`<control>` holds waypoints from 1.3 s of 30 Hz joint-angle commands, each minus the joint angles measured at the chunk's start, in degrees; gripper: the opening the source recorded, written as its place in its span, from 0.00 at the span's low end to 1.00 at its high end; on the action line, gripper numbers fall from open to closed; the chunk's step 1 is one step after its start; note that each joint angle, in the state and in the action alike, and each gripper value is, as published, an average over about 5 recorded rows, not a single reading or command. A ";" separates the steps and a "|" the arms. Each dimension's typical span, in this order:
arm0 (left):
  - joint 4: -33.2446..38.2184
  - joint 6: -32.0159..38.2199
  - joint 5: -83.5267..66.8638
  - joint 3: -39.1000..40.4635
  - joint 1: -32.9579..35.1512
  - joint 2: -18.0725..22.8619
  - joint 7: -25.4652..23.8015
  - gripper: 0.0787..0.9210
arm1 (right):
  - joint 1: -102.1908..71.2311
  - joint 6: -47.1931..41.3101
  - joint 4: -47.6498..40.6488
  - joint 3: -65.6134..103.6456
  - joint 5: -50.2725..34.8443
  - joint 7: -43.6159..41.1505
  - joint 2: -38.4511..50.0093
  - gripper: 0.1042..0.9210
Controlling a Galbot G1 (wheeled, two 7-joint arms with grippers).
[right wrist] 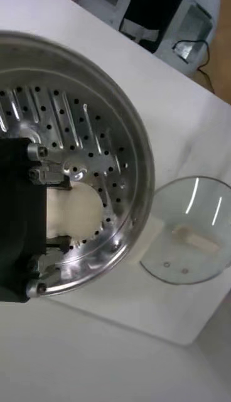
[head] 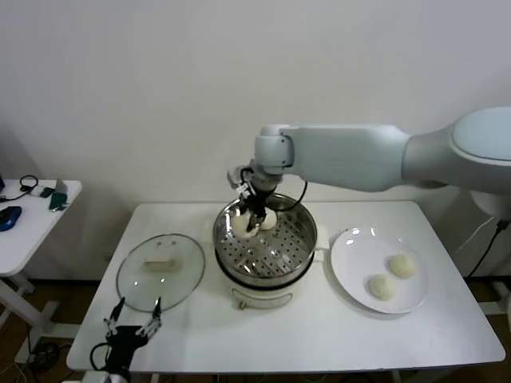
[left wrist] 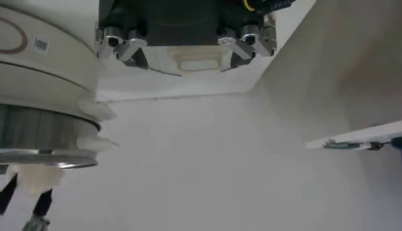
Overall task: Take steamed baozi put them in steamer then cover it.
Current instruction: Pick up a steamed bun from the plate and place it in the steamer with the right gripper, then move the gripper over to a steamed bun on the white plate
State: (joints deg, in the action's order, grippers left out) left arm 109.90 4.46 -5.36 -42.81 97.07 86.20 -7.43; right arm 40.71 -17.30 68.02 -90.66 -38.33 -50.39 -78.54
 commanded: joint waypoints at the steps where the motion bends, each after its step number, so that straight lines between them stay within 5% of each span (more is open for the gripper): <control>1: -0.13 0.13 0.12 0.17 0.18 0.15 0.03 0.88 | -5.74 -0.74 -2.75 0.38 3.37 1.79 -2.57 0.52; 8: 0.10 0.16 0.42 0.31 0.27 0.21 0.03 0.88 | -5.78 -0.93 -2.63 0.92 4.35 3.37 -2.70 0.54; 17: 0.50 -0.10 0.85 0.58 -0.05 0.25 0.02 0.88 | 2.45 2.82 2.22 1.35 1.56 -0.99 3.28 0.83; 28: 1.00 -0.56 1.17 0.77 -0.88 0.17 -0.13 0.88 | 19.64 11.41 9.98 -12.16 -0.09 -13.58 27.75 0.88; 39: 0.60 -0.44 0.75 0.53 -1.13 0.38 -0.01 0.88 | 10.12 8.41 17.77 -18.60 13.67 -8.36 47.77 0.88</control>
State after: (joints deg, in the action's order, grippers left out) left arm 110.71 3.91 -4.47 -42.12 95.96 86.45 -7.50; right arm 54.58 -8.35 79.80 -103.78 -33.02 -59.71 -48.49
